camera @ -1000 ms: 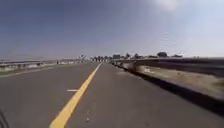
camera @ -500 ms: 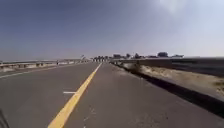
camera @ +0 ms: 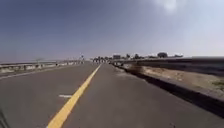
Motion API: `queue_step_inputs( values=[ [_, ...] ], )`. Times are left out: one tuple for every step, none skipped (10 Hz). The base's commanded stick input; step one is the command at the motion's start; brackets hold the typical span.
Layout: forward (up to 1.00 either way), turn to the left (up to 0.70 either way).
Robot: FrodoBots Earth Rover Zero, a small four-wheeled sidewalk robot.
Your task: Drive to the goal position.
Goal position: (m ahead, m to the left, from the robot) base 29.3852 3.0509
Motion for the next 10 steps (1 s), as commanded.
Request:
queue_step_inputs(
  values=[
    [0.30,0.00],
    [0.30,0.00],
    [0.30,0.00],
    [0.30,0.00],
    [0.30,0.00],
    [0.30,0.00],
    [0.30,0.00],
    [0.30,0.60],
    [0.30,0.60],
    [0.30,0.60]
  ],
)
